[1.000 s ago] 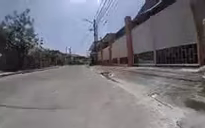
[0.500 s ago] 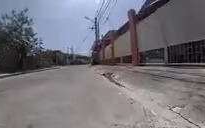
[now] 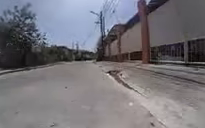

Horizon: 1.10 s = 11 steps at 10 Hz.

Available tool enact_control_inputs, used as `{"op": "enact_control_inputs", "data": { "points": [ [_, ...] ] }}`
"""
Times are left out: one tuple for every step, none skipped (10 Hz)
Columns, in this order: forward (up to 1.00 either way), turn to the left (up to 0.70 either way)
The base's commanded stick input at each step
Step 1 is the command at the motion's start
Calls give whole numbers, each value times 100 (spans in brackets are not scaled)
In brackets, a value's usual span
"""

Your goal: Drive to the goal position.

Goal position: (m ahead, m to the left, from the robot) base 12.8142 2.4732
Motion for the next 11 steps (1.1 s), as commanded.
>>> {"op": "enact_control_inputs", "data": {
  "points": [
    [100,4],
    [100,4],
    [100,4],
    [100,4],
    [100,24],
    [100,41],
    [100,34],
    [100,28],
    [100,21],
    [100,14],
    [100,7]
  ]
}}
